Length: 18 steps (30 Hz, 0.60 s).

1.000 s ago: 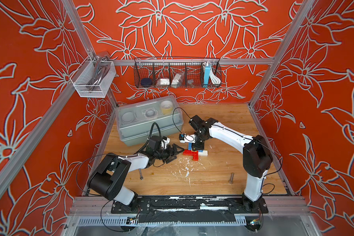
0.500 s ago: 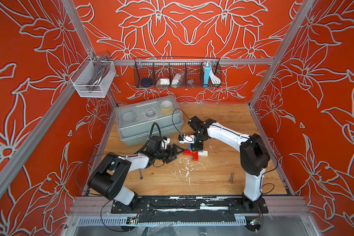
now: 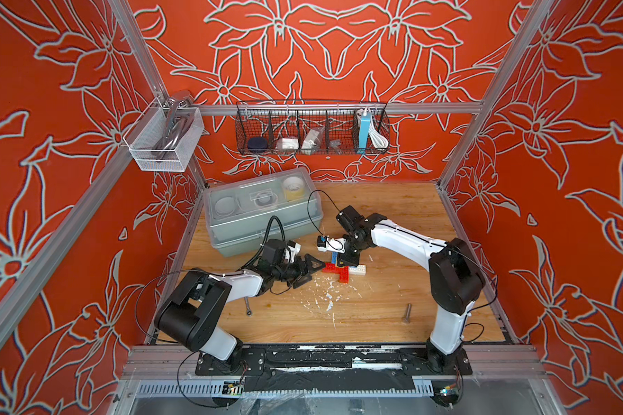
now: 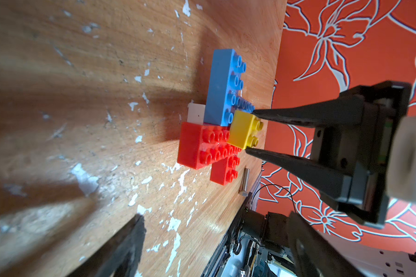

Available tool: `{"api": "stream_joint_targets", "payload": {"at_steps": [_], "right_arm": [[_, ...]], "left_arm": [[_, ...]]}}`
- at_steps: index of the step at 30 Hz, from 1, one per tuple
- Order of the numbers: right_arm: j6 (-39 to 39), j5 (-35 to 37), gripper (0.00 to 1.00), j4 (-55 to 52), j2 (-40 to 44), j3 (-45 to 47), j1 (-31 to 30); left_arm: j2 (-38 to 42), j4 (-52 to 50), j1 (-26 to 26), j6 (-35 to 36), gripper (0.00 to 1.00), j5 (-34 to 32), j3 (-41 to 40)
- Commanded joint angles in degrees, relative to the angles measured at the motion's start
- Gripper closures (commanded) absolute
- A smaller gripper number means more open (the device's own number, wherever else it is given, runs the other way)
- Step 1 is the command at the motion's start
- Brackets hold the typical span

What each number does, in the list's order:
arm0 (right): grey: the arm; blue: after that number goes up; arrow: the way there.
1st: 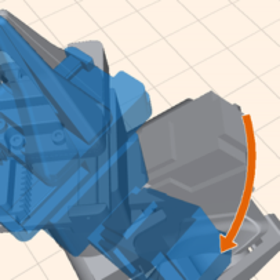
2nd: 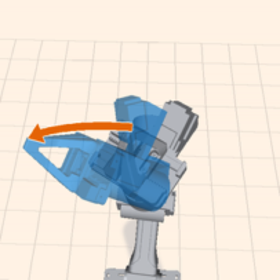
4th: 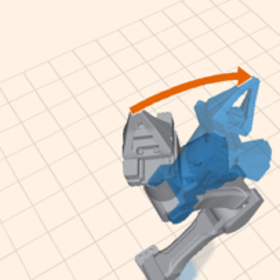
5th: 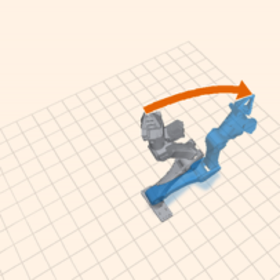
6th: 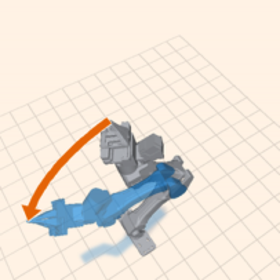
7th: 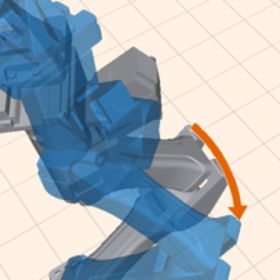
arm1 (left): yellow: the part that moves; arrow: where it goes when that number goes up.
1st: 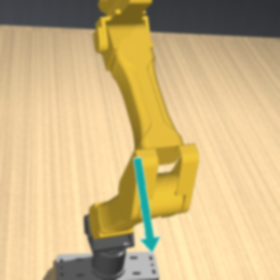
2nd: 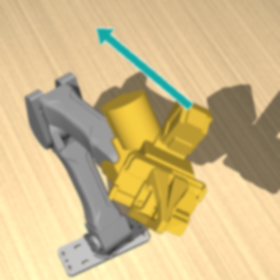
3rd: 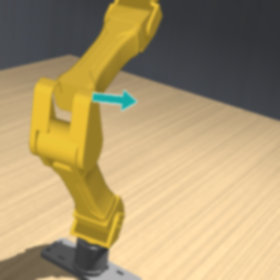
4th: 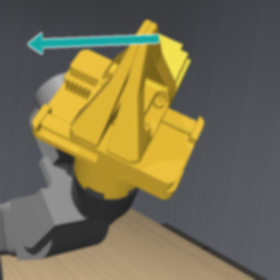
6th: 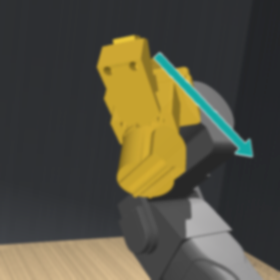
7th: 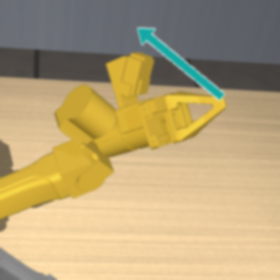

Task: Assemble a small pinwheel with lego
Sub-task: Assemble the lego brick with the lego brick.

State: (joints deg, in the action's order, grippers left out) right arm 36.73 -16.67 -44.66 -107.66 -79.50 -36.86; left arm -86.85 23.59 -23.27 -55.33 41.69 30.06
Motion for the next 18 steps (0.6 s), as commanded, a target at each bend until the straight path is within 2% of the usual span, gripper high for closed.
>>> {"api": "stream_joint_targets", "payload": {"at_steps": [1,4,10,18], "right_arm": [[-2.68,6.18,0.91,-7.19,-6.05,4.63,1.84],[-2.81,5.97,0.91,-8.11,-4.85,5.04,1.88],[-4.98,6.69,0.93,-9.16,-7.77,4.95,1.66],[-7.20,9.00,0.95,-6.53,-12.26,5.36,-2.18]], "left_arm": [[1.20,1.01,-0.88,-0.54,0.13,0.85,0.42],[1.78,0.99,-1.82,-0.92,0.13,0.52,0.70],[3.06,0.60,-2.58,-0.92,0.13,0.06,0.28],[4.21,-2.07,-2.57,0.31,0.13,-2.33,0.32]]}}
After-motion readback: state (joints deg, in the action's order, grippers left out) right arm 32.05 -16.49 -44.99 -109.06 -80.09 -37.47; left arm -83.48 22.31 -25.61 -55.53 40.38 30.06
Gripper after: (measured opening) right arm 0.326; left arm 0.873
